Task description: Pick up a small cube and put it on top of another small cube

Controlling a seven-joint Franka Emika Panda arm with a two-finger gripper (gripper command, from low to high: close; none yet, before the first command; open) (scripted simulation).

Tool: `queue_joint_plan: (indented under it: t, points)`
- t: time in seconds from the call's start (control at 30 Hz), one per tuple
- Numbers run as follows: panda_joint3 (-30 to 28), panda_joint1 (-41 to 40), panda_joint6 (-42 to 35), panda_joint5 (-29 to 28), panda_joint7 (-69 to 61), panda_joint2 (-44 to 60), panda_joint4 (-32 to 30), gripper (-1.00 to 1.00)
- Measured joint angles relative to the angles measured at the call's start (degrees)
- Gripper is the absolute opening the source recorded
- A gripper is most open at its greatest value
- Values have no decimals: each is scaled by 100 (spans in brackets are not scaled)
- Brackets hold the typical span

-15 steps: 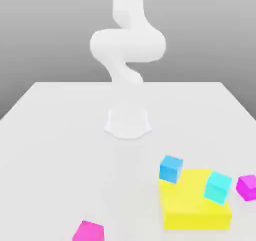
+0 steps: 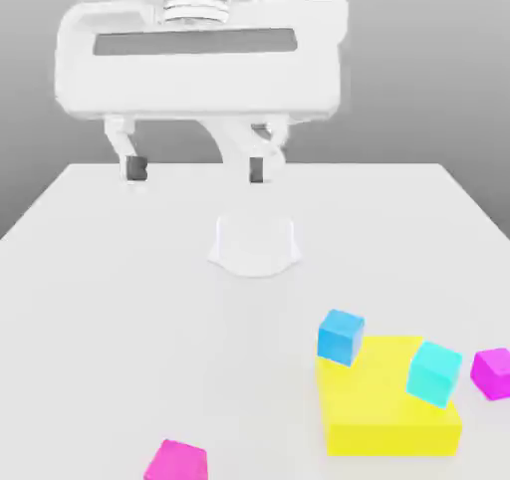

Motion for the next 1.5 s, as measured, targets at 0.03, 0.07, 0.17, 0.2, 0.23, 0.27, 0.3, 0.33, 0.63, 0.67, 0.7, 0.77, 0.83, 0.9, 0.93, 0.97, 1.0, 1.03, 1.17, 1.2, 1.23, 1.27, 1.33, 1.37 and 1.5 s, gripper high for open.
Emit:
queue_joint_plan:
  t: [0.03, 0.07, 0.17, 0.2, 0.23, 0.27, 0.3, 0.33, 0.63, 0.67, 0.7, 0.77, 0.83, 0.9, 0.93, 0.97, 1.0, 1.03, 1.17, 1.2, 1.23, 1.27, 1.33, 1.37, 1.5]
  points:
    - [-16, -16, 68, 8, 22, 208, -8, 0]
    - [-31, -43, 135, 17, 42, 416, -16, 0]
    - [-63, -125, 338, 51, 99, 1039, -40, 0]
    - [-70, -142, 406, 64, 117, 1247, -49, 0]
    - [-78, -158, 473, 77, 135, 1455, -57, 0]
    - [-88, -170, 541, 93, 151, 1663, -65, 0]
    - [-99, -184, 608, 109, 167, 1871, -73, 0]
    - [-105, -204, 675, 124, 183, 2079, -81, 0]
    - [-42, -336, 1624, 282, 156, 3668, 79, -100]
    - [-42, -337, 1624, 281, 157, 3668, 79, -100]
    - [-41, -337, 1625, 280, 158, 3668, 79, -100]
    - [-40, -338, 1626, 277, 161, 3668, 79, -100]
    - [-39, -340, 1622, 275, 162, 3665, 78, -100]
    - [-68, -318, 1373, 243, 186, 3354, 15, -100]
    - [-83, -308, 1222, 222, 201, 3163, -24, -100]
    - [-99, -296, 1063, 201, 216, 2964, -64, -100]
    - [-79, -266, 939, 164, 176, 2760, -144, -100]
    - [-7, -223, 861, 106, 71, 2554, -269, -100]
    - [326, -5, 591, -10, -537, 1725, -830, -100]
    - [412, 72, 528, -13, -716, 1517, -974, -100]
    - [493, 213, 465, -5, -903, 1310, -1120, -100]
    - [555, 302, 403, 12, -1097, 1102, -1265, -100]
    - [604, 612, 276, 60, -1494, 686, -1556, -100]
    - [624, 708, 214, 86, -1696, 478, -1701, -100]
    - [747, 1118, -37, 214, -2517, -357, -2283, -100]
